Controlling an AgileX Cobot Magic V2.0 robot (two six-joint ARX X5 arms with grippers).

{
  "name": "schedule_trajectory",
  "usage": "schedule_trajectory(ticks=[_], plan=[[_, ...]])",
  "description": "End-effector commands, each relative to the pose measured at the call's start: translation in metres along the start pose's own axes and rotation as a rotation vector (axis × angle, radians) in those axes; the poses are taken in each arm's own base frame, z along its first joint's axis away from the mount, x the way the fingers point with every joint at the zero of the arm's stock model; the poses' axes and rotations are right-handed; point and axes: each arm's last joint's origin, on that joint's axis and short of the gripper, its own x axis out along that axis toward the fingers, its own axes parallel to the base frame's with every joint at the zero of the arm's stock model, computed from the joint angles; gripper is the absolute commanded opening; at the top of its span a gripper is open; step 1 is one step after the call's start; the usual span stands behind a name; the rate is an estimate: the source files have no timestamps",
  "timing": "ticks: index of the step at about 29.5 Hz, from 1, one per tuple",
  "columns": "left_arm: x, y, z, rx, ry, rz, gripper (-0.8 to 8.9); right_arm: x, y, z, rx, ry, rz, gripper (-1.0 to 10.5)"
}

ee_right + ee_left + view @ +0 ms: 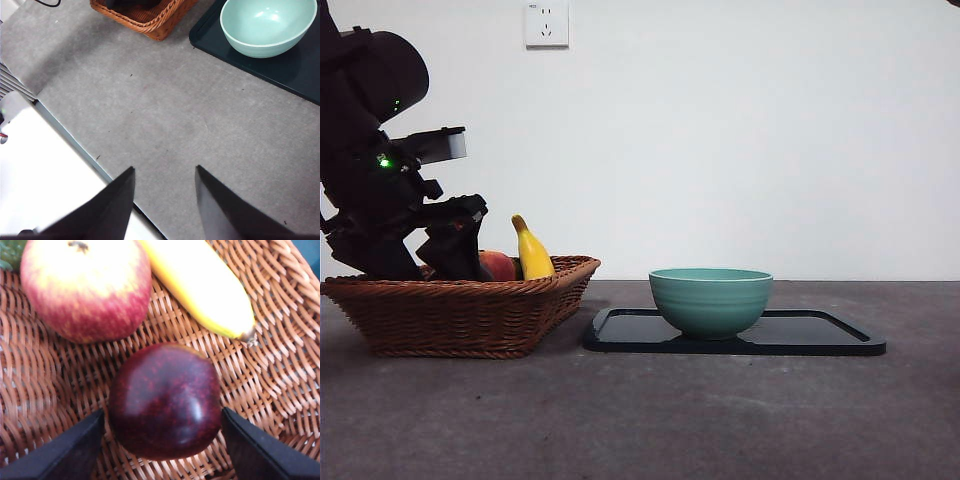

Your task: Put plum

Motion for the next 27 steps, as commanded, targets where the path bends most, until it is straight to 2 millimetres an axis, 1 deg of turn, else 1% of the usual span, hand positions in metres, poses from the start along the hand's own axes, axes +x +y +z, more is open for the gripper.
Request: schedule_trajectory(ticks=[1,5,8,11,15,19,25,27], plan=[[0.002,-0.001,0.003,0.011,-0.01,-0.007,3.8,-0.001,0.002,0.003,0.007,-0.013,0.008,1.9],[-0.008,-0.002,0.008,0.014,-0.043,-0.002,3.8,-0.001,0.002,0.003,0.009,-0.013,0.008,1.9],[-0.021,-0.003,0.014,0.02,-0.088,0.004,3.8,-0.001,0.002,0.003,0.009,-0.014,0.008,1.9],[-0.04,-0.005,0.021,0.027,-0.152,0.012,3.8,-0.001,0.002,0.003,0.006,-0.019,0.009,1.9],[-0.073,-0.01,0.028,0.02,-0.236,0.017,3.78,-0.001,0.002,0.005,-0.002,-0.038,0.011,1.9],[-0.11,-0.02,0.027,0.039,-0.292,0.005,3.77,-0.001,0.002,0.008,-0.01,-0.063,0.013,1.9],[-0.159,-0.036,0.015,0.067,-0.352,-0.157,3.74,-0.001,0.002,0.01,-0.021,-0.087,0.013,1.9],[-0.172,-0.039,0.01,0.06,-0.363,-0.213,3.74,-0.001,0.002,0.011,-0.022,-0.09,0.014,1.9]])
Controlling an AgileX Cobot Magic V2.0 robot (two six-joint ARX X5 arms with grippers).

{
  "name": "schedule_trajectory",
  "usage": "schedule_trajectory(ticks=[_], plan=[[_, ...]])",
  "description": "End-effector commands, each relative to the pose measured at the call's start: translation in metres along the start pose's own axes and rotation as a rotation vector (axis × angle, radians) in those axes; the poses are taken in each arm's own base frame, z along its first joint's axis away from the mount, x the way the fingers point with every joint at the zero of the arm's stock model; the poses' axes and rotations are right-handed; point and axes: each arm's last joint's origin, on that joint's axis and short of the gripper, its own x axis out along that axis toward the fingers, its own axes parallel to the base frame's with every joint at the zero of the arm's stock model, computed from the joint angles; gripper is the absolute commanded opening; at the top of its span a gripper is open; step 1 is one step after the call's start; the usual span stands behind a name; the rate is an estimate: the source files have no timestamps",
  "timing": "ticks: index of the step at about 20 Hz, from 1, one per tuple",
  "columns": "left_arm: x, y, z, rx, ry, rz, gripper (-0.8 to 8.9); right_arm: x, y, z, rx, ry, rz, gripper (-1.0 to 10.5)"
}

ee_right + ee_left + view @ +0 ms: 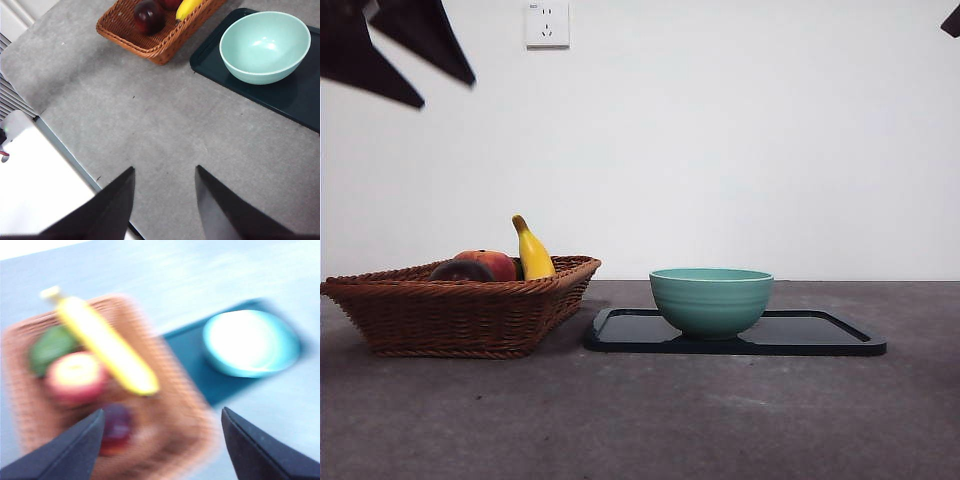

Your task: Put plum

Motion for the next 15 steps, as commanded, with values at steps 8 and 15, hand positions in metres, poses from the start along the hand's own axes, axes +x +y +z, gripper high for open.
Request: schedule_trajectory(ticks=[8,15], plan=[[-0.049,-0.026,-0.006,-0.056,0.002,-0.336,3.73,-0.001,0.002,0.004,-0.001,-0.022,0.007,1.9],[-0.057,-0.032,-0.025,-0.068,0.152,-0.429,3.72,-0.001,0.002,0.004,0.009,-0.024,0.008,1.9]])
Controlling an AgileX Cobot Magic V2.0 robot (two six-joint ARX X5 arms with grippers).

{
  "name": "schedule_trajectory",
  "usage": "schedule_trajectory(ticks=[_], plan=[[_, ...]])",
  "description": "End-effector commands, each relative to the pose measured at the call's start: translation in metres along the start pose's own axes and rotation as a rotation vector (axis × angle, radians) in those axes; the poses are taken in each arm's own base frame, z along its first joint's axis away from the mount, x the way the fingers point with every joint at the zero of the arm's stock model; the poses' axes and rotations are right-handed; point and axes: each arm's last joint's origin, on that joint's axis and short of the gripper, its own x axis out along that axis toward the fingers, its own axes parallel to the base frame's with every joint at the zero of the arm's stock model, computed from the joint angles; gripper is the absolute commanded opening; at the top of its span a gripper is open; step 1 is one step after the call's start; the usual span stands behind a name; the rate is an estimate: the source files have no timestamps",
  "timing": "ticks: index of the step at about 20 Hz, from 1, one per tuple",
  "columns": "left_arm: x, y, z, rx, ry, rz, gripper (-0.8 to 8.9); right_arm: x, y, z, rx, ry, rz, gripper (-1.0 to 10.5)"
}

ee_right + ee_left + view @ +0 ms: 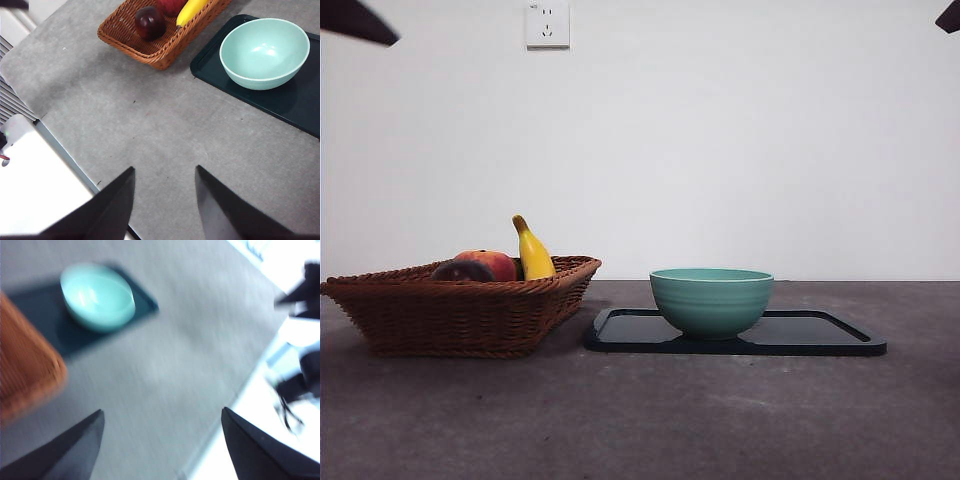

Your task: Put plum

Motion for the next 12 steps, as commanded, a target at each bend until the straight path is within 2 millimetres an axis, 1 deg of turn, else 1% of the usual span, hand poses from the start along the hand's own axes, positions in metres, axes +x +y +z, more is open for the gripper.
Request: schedule_trajectory(ticks=[1,12], plan=[[-0.0014,-0.0021,-0.0004,0.041,0.032,-0.014,3.72,-0.0008,0.0015,0.0028,0.012,-0.011,0.006,1.9],[-0.0014,-0.0021,0.0005,0.05,0.024,-0.013,3.72,-0.0008,0.0015,0.0027,0.025,-0.011,0.006,1.9]])
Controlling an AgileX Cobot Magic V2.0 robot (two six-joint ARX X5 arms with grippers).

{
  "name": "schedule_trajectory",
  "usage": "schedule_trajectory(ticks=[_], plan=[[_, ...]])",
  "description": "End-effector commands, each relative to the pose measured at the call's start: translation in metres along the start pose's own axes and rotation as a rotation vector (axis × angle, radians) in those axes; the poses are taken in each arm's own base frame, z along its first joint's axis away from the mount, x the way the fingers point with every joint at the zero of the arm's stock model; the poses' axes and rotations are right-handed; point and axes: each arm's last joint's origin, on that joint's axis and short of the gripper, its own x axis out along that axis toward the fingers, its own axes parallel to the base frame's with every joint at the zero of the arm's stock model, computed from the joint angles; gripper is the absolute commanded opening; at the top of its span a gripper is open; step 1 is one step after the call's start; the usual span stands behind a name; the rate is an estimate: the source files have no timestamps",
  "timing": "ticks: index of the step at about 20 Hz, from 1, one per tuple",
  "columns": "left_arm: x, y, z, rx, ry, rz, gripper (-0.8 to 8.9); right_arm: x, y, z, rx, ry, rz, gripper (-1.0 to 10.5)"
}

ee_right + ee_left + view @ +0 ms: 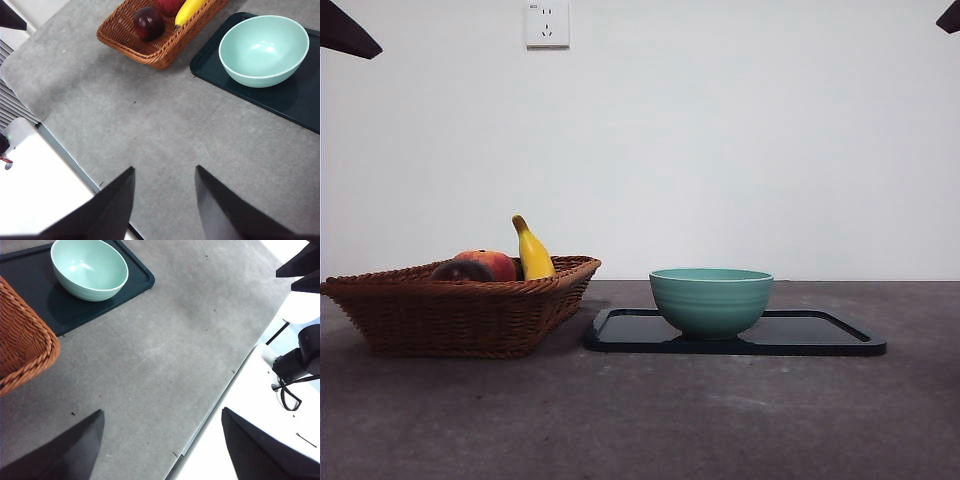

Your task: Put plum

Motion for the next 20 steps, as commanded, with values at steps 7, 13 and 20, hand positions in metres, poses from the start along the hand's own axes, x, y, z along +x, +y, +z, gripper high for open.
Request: schedule_trajectory(ticks=[7,13,20], plan=[[-0.002,-0.002,0.005,0.033,-0.017,-0.005,3.72,-0.001,0.001,0.003,0.052,-0.016,-0.019,1.9],[-0.002,-0.002,0.005,0.033,-0.018,-0.005,3.72,0.007,-0.005,0.014,0.154,-0.077,-0.107,2.3],[-0.002,-0.002,0.005,0.033,-0.018,-0.005,3.72,0.032,-0.024,0.06,0.188,-0.072,-0.203,2.3]])
